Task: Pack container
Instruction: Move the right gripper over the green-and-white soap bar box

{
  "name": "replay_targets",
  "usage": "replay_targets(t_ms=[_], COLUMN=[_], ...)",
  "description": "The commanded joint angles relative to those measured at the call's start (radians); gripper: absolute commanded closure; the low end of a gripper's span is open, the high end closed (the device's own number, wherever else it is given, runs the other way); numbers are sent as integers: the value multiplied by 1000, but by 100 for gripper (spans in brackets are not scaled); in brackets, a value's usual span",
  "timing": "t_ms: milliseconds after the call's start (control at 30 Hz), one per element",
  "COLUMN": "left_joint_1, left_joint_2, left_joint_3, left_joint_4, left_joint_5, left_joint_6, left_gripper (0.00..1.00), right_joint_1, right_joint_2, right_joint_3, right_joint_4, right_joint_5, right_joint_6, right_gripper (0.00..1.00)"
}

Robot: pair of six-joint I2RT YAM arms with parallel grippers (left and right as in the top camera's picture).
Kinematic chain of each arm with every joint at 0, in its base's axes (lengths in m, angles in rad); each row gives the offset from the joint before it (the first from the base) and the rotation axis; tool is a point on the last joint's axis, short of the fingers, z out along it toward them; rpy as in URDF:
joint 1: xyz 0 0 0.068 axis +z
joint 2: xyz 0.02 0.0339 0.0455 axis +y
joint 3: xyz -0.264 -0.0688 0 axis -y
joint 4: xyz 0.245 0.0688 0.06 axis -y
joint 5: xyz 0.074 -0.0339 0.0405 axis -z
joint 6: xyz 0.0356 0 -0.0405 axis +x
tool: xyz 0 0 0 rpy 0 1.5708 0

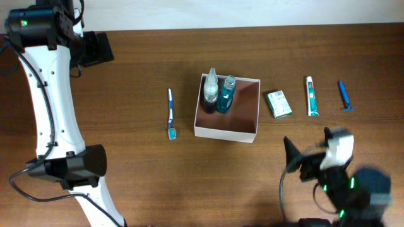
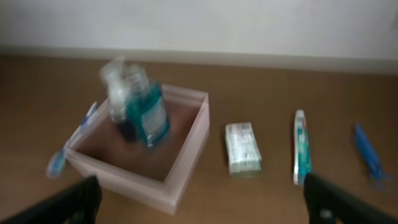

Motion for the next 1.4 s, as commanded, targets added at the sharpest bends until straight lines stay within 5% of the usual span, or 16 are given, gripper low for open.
replay_targets(t_ms=[0, 200, 367, 667, 1000, 1367], left_joint_1=[4, 4, 4, 4, 4, 4], left_joint_2=[-21, -20, -20, -21, -20, -21], left_joint_3=[-2, -2, -2, -2, -2, -2], left_joint_4=[0, 0, 0, 0, 0, 0], left_joint_5=[4, 4, 4, 4, 4, 3], left_joint_6=[16, 16, 16, 16, 16, 16], left_gripper=[0, 1, 1, 1, 1, 1], right_joint_1=[-19, -87, -95, -93, -52, -40], right_joint_2=[299, 820, 1088, 1301, 1355, 1489], right_joint_3=[198, 705, 916, 944, 942, 942], right_joint_4=[-143, -583, -732, -610, -450, -430], right_joint_5=[116, 188, 155, 115, 76, 112], right_joint_6=[-37, -45, -44, -69, -438, -489], right_gripper=[1, 1, 1, 1, 1, 1])
